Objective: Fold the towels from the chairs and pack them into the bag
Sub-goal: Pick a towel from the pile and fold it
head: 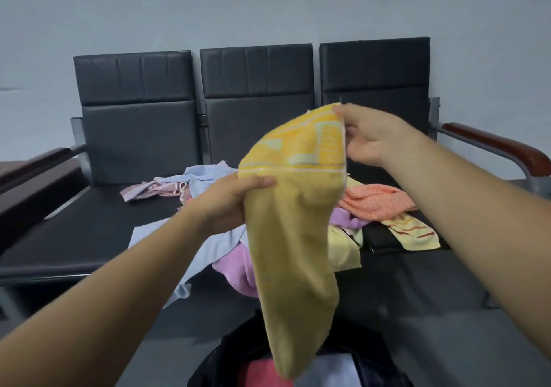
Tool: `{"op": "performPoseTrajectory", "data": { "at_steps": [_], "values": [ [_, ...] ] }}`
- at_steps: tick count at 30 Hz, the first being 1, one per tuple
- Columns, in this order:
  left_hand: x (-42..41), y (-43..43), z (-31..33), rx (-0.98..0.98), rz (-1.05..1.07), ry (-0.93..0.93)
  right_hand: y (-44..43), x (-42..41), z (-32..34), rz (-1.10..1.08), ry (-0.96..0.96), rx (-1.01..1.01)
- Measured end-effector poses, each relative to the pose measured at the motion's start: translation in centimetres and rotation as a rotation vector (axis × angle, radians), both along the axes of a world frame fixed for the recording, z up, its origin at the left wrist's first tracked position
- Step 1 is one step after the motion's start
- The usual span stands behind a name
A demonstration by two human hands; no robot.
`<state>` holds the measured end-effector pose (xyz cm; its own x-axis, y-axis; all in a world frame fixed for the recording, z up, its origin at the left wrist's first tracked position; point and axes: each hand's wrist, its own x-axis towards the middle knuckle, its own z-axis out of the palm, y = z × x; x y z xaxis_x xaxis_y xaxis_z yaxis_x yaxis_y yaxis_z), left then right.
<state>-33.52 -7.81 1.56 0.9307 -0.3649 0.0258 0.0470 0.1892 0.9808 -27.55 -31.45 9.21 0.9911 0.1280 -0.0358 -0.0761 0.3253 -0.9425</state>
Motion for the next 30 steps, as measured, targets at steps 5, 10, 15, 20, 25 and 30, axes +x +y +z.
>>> {"op": "performPoseTrajectory", "data": {
  "at_steps": [5, 10, 15, 20, 25, 30],
  "values": [
    [0.6, -0.9, 0.5, -0.239, 0.116, 0.074, -0.3, -0.2, -6.9, 0.364, 0.095, -0.036],
    [1.9, -0.5, -0.3, -0.248, 0.228, 0.099, 0.3, -1.0, -11.8, 0.478, 0.031, -0.017],
    [3.1, 0.8, -2.8, -0.122, 0.291, 0.149, 1.6, -0.9, -13.3, 0.291, -0.064, 0.002],
    [3.2, 1.7, -7.5, 0.082, 0.09, 0.127, 2.0, 0.2, -14.0, 0.182, 0.002, 0.121],
    [4.0, 1.5, -11.3, 0.3, 0.099, 0.128, 2.2, 1.1, -14.4, 0.096, 0.134, 0.099],
    [5.1, -0.1, -10.0, -0.049, 0.231, 0.202, 1.2, 1.8, -14.2, 0.115, 0.125, 0.18]
  ]
}}
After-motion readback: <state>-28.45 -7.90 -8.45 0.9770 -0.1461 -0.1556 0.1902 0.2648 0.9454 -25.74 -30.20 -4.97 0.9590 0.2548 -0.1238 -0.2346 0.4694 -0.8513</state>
